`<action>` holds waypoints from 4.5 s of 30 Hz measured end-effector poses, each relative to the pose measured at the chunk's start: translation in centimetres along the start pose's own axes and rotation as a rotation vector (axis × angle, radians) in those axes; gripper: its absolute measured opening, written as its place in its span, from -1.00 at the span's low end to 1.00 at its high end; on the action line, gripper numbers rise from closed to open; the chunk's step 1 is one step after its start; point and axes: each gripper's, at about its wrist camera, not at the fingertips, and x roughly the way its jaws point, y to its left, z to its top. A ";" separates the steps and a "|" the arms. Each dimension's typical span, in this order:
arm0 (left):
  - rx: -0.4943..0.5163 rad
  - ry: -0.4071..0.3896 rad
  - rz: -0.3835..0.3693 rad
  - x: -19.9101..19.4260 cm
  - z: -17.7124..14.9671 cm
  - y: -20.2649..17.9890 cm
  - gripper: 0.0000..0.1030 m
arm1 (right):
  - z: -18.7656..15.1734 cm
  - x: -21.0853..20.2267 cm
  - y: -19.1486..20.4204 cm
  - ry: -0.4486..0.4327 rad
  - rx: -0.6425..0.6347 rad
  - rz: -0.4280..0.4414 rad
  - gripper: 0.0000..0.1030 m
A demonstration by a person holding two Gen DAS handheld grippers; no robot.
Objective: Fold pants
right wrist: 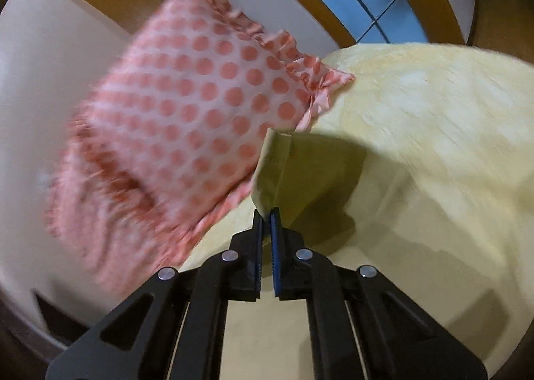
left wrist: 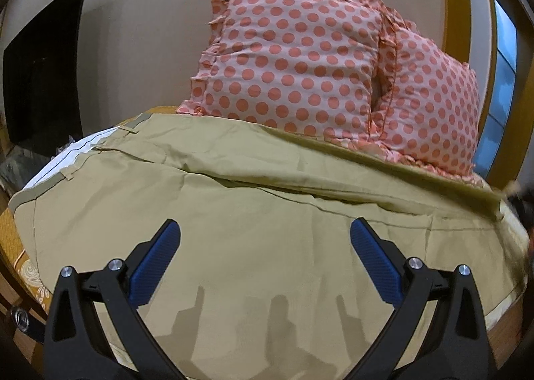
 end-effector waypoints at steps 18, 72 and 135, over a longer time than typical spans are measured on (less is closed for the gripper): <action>-0.111 0.031 -0.129 5.2 8.1 4.5 0.96 | -2.2 0.0 -4.2 0.074 0.138 0.050 -0.97; -0.318 0.211 0.059 -4.6 -4.5 14.3 0.32 | -9.5 -11.0 -4.8 -0.167 -0.155 -0.198 -0.28; -0.468 0.043 0.055 -6.1 -6.1 21.2 0.69 | -10.0 -8.3 1.8 -0.230 -0.280 -0.171 -0.89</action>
